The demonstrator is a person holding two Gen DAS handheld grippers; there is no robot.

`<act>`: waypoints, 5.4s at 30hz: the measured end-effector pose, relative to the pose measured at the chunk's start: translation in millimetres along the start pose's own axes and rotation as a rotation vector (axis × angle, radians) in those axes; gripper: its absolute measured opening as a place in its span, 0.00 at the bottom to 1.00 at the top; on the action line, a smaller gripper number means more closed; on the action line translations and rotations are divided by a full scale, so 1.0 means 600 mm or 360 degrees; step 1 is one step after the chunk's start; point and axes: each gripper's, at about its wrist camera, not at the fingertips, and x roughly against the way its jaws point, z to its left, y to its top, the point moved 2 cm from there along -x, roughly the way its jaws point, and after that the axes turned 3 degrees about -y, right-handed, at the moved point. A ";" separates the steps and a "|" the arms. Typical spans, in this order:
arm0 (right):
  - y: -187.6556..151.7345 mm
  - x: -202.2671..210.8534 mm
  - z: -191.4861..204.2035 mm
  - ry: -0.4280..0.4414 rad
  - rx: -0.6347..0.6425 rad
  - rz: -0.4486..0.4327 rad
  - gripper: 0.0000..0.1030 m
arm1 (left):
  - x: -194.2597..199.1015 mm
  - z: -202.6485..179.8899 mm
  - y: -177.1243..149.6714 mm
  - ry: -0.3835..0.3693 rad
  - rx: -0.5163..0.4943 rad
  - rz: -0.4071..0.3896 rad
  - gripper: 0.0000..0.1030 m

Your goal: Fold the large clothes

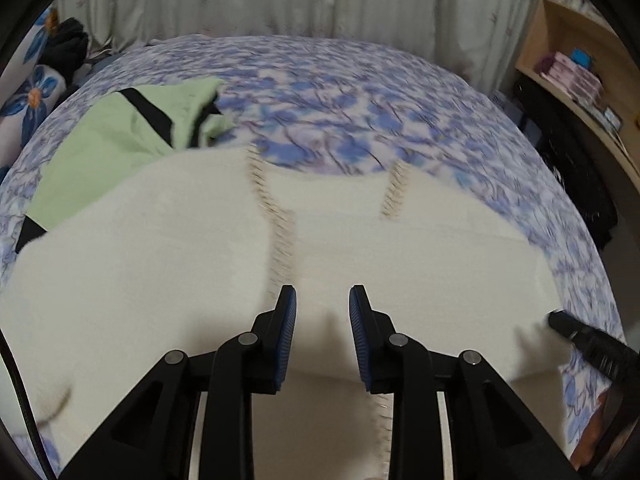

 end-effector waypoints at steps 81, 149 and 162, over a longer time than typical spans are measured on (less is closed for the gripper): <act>-0.282 0.149 0.322 0.0172 0.0373 0.0119 0.37 | 0.379 0.343 -0.344 0.0259 0.0411 -0.0035 0.82; -0.226 0.049 0.213 0.0253 -0.0093 0.0068 0.37 | 0.128 0.140 -0.229 -0.0085 -0.0014 0.0154 0.59; -0.224 0.098 0.243 0.0423 -0.0039 -0.0021 0.54 | 0.287 0.201 -0.247 0.0051 0.0067 -0.0128 0.74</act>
